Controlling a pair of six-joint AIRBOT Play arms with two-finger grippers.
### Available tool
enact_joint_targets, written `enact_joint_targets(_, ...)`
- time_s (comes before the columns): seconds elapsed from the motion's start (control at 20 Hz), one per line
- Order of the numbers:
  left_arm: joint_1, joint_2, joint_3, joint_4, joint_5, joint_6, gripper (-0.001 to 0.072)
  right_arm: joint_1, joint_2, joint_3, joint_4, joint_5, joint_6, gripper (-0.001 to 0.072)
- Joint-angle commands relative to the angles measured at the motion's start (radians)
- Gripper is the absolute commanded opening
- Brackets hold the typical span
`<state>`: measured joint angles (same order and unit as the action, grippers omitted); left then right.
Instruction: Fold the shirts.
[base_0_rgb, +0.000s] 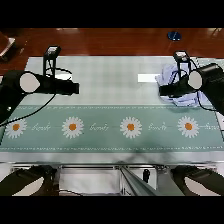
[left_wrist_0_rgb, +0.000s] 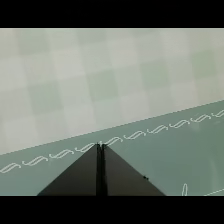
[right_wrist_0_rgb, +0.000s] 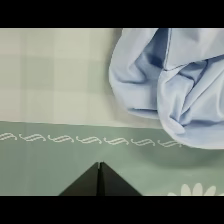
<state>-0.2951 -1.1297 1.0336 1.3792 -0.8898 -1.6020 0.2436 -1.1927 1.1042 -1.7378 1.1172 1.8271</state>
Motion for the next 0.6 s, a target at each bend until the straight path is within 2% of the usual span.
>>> enact_joint_targets(0.0, 0.001, 0.0, 0.0, 0.0, 0.0, 0.0, 0.0018, 0.0, 0.0, 0.0, 0.0, 0.0, 0.0, 0.002)
enact_joint_targets(0.55, 0.001, 0.0, 0.0, 0.0, 0.0, 0.0, 0.0018, 0.0, 0.0, 0.0, 0.0, -0.004, 0.0, 0.002)
